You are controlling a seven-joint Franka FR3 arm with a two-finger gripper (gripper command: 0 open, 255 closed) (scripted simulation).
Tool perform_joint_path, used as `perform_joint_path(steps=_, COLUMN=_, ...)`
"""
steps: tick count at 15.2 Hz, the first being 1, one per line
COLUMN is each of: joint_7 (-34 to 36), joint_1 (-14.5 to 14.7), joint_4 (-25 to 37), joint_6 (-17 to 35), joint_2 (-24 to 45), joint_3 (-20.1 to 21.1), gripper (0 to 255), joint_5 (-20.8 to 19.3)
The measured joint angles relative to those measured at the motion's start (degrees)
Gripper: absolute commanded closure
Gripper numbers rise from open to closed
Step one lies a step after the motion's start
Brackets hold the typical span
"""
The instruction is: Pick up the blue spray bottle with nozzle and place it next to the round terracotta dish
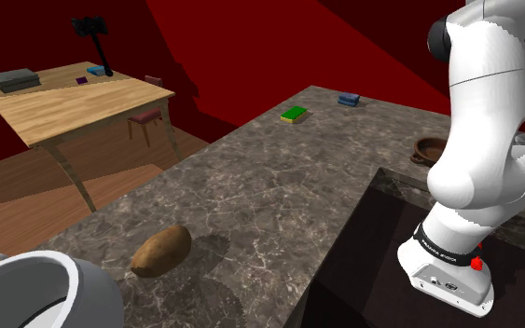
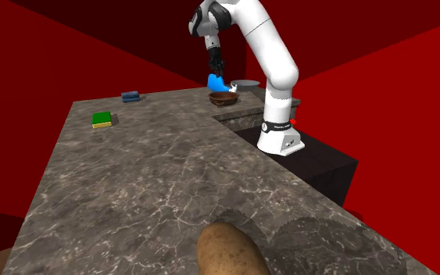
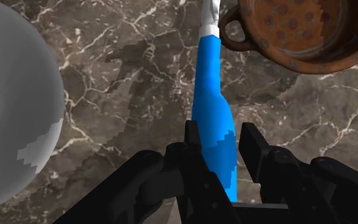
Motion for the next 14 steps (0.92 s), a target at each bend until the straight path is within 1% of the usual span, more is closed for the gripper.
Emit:
perform_joint_path(steps=2, joint_7=-0.1, joint_1=0.1, joint_4=-1.0, joint_6=1.2, joint_2=0.5, joint_3=0.4, gripper=255, joint_5=0.4)
perform_joint_path(steps=8, joint_7=-0.2, joint_1=0.0, joint_4=-1.2, joint_6=1.7, joint_2=0.6, joint_3=0.4, gripper=255, joint_5=0.6)
perform_joint_path(steps=9, joint_7=-0.2, joint_1=0.0, joint_4=-1.2, joint_6=1.7, joint_2=0.6, joint_3=0.4, gripper=0, joint_5=0.6)
perform_joint_path(steps=14, joint_7=-0.2, joint_1=-0.1, joint_4=-1.2, joint_6=1.6, joint_2=0.7, joint_3=0.5, gripper=0, joint_5=0.7)
